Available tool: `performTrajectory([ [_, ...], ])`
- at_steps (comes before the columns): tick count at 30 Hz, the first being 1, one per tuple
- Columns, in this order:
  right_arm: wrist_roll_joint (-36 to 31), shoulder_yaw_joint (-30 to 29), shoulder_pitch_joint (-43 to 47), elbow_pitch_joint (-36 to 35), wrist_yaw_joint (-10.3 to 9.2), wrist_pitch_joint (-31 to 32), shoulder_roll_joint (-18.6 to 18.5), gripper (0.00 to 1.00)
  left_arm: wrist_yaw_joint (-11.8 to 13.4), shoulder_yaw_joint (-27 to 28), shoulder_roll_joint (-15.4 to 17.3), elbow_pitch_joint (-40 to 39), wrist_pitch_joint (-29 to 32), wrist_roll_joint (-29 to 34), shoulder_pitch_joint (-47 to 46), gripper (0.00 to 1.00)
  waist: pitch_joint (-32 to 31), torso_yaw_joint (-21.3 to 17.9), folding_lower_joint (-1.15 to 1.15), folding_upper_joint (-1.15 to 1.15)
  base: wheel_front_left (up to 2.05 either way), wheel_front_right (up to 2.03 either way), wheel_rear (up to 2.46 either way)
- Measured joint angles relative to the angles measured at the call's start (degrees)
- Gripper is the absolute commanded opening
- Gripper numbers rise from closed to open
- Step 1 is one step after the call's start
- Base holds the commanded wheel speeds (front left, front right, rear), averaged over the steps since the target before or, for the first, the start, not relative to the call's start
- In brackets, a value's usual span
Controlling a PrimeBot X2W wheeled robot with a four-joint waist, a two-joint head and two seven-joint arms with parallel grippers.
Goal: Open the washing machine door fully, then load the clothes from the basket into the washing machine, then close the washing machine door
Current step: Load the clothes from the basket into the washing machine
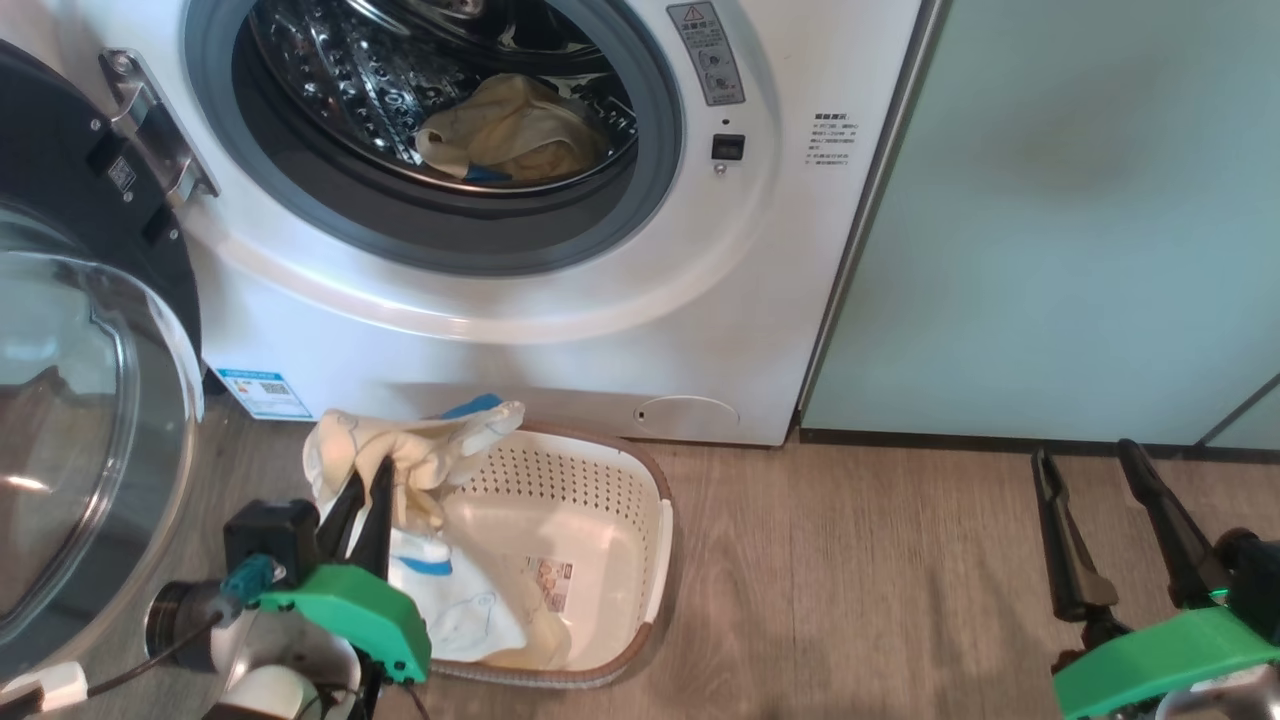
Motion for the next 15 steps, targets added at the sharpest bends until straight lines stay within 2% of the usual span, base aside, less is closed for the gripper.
performTrajectory([
  [15, 0.6, 1.2, -0.1, 0.4, 0.0, 0.4, 0.0, 1.0, -0.5, 0.0, 0.0, 1.0, -0.1, -0.9, -1.6, 0.0, 1.7, -0.9, 0.0, 0.0, 0.0, 0.0, 0.0],
])
